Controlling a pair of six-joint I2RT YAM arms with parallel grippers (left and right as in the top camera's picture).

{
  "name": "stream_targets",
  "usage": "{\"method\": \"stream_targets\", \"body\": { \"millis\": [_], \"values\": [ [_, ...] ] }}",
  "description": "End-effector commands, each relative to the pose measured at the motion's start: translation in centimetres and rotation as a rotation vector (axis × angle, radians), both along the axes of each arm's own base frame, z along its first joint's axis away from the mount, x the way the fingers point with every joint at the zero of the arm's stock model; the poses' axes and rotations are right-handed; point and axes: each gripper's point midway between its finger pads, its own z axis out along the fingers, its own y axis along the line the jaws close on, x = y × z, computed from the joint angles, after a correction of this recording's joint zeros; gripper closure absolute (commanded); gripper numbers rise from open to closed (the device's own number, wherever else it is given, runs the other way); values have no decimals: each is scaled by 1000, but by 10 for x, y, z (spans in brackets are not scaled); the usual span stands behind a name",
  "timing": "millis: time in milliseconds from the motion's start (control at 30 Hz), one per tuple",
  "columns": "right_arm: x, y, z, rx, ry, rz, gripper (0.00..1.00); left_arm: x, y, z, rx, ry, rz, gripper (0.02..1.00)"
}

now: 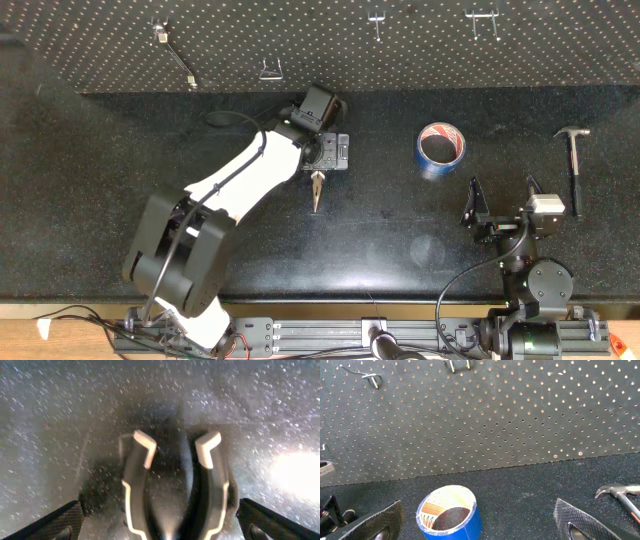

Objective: Place Tools Onto Pegboard

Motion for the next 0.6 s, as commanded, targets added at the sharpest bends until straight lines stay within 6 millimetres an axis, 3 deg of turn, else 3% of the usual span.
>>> {"method": "stream_targets", "body": {
  "millis": [33,67,133,300,600],
  "values": [
    [0,1,-1,-9,-1,8,25,7,-2,-5,14,-14,-11,23],
    [0,1,-1,-10,-1,8,25,8,-2,-5,13,-15,-11,18],
    [0,1,-1,-10,-1,8,25,7,-3,-5,14,-14,-12,220],
    [0,1,-1,-9,-1,8,25,7,-2,-5,14,-14,-12,524],
    [0,1,-1,-10,-1,8,25,7,-3,-5,13,-14,-12,630]
  ]
}}
